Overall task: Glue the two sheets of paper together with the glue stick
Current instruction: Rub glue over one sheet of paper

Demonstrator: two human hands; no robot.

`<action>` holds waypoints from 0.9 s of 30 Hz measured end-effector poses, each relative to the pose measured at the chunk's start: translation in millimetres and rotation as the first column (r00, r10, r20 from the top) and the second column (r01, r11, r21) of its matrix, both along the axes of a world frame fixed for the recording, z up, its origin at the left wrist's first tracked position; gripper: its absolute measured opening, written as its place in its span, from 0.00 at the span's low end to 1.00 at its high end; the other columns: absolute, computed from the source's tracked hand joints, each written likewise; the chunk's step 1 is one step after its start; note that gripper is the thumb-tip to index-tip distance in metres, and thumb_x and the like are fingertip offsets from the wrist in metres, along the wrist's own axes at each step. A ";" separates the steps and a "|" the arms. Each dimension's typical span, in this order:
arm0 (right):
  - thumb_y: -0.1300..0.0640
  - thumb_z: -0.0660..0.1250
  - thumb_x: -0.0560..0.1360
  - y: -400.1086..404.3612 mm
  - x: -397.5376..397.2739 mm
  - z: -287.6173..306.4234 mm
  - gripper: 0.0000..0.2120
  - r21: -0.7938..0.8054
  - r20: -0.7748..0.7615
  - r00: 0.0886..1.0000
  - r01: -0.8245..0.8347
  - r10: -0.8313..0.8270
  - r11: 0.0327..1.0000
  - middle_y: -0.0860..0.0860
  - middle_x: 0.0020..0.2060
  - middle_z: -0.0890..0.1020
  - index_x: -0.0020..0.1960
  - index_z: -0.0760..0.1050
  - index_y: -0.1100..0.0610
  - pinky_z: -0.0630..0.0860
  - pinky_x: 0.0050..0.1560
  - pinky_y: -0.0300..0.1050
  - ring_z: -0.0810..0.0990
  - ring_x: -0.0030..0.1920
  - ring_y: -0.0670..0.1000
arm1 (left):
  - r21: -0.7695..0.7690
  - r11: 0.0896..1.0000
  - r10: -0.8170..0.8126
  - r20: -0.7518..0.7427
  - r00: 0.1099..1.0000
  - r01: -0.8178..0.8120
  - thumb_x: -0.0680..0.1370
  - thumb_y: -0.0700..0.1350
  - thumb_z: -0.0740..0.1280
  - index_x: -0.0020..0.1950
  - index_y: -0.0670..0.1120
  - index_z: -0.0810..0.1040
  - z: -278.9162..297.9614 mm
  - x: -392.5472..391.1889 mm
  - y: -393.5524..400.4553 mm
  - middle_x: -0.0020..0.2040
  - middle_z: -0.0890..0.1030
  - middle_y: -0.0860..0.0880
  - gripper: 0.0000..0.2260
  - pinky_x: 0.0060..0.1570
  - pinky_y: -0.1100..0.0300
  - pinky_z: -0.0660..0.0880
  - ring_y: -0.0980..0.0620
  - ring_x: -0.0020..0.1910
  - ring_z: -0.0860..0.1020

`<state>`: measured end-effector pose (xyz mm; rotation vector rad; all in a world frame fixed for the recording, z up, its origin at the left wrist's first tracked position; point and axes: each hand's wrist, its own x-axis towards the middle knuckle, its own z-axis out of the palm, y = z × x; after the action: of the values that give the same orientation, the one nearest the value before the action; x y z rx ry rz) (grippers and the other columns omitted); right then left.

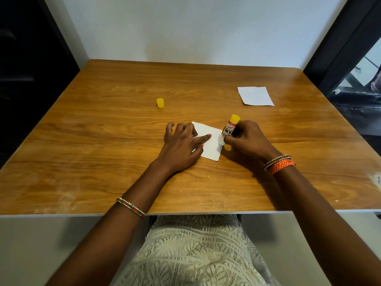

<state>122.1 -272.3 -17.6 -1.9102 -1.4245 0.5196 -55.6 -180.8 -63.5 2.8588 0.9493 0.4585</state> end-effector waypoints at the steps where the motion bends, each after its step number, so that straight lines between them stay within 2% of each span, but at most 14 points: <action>1: 0.60 0.69 0.72 -1.4 -1.6 0.5 0.16 -0.001 0.004 1.000 -0.001 0.001 1.000 0.53 0.47 0.78 0.58 0.76 0.63 0.76 0.45 0.38 0.78 0.46 0.51 | 0.000 1.000 0.000 -0.002 1.000 0.000 0.77 0.54 0.52 0.67 0.62 0.68 0.3 0.2 -0.1 0.56 0.72 0.48 0.19 0.64 0.46 0.51 0.48 0.61 0.66; 4: 0.61 0.69 0.72 -6.1 -7.0 0.7 0.15 -0.002 0.017 1.000 -0.008 0.008 1.000 0.52 0.45 0.78 0.57 0.76 0.63 0.78 0.49 0.47 0.78 0.46 0.53 | 0.004 1.000 0.001 -0.008 1.000 -0.001 0.78 0.54 0.53 0.68 0.63 0.68 0.1 0.1 0.1 0.57 0.72 0.48 0.18 0.63 0.45 0.52 0.48 0.61 0.66; 6: 0.61 0.70 0.71 -8.7 -10.0 -0.3 0.14 0.010 0.022 1.000 -0.019 0.018 1.000 0.53 0.45 0.79 0.56 0.77 0.63 0.78 0.46 0.46 0.79 0.44 0.53 | 0.005 1.000 -0.001 -0.005 1.000 0.001 0.78 0.54 0.52 0.67 0.62 0.68 0.2 0.0 -0.2 0.56 0.72 0.48 0.19 0.63 0.45 0.52 0.48 0.61 0.66; 9: 0.60 0.70 0.71 -10.6 -13.5 -1.6 0.12 0.012 0.038 0.999 -0.036 0.036 0.999 0.55 0.43 0.81 0.53 0.78 0.61 0.75 0.39 0.39 0.77 0.39 0.48 | 0.007 1.000 -0.002 -0.001 1.000 0.002 0.77 0.54 0.52 0.67 0.62 0.69 1.5 0.0 -1.2 0.55 0.72 0.48 0.19 0.64 0.45 0.52 0.48 0.60 0.67; 11: 0.59 0.70 0.70 -11.4 -14.8 -2.0 0.12 0.004 0.050 0.998 -0.044 0.044 0.999 0.56 0.43 0.81 0.52 0.78 0.61 0.75 0.38 0.41 0.77 0.39 0.50 | 0.010 1.000 -0.003 -0.002 1.000 0.003 0.77 0.54 0.52 0.67 0.62 0.69 1.7 0.1 -1.5 0.56 0.72 0.48 0.19 0.64 0.44 0.52 0.48 0.60 0.67; 15: 0.59 0.71 0.71 -15.5 -19.0 -1.2 0.12 -0.005 0.059 0.997 -0.058 0.058 0.998 0.56 0.43 0.81 0.52 0.78 0.61 0.78 0.44 0.51 0.80 0.44 0.55 | 0.015 1.000 -0.009 0.005 1.000 0.009 0.77 0.54 0.52 0.67 0.62 0.69 1.8 0.0 -1.6 0.56 0.73 0.47 0.19 0.63 0.45 0.51 0.48 0.60 0.67; 19: 0.58 0.71 0.70 -19.8 -23.7 -2.4 0.11 -0.013 0.040 0.997 -0.066 0.067 0.998 0.55 0.43 0.81 0.52 0.78 0.61 0.78 0.43 0.50 0.80 0.43 0.54 | 0.023 1.000 -0.006 0.007 1.000 0.006 0.77 0.54 0.52 0.67 0.61 0.70 1.1 0.0 -1.6 0.55 0.73 0.48 0.19 0.63 0.45 0.52 0.48 0.59 0.67; 22: 0.58 0.71 0.70 -21.4 -25.8 -2.9 0.10 -0.013 0.032 0.997 -0.066 0.067 0.998 0.53 0.41 0.81 0.50 0.78 0.60 0.76 0.39 0.44 0.78 0.39 0.50 | 0.039 0.999 -0.008 0.016 1.000 0.007 0.77 0.53 0.53 0.66 0.61 0.71 0.3 -0.2 -1.5 0.54 0.73 0.48 0.19 0.63 0.44 0.53 0.47 0.59 0.68; 27: 0.58 0.70 0.70 -20.6 -27.0 -1.7 0.10 -0.045 0.035 0.995 -0.097 0.098 0.994 0.58 0.42 0.82 0.49 0.79 0.62 0.77 0.42 0.52 0.79 0.41 0.54 | 0.039 0.999 -0.006 0.009 1.000 0.006 0.77 0.53 0.53 0.66 0.61 0.71 0.9 0.2 -2.2 0.54 0.72 0.48 0.19 0.63 0.44 0.53 0.48 0.58 0.68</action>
<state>95.0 -292.9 -19.3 -1.9000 -1.5480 0.5683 -55.4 -183.0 -62.6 2.8905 0.9398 0.4949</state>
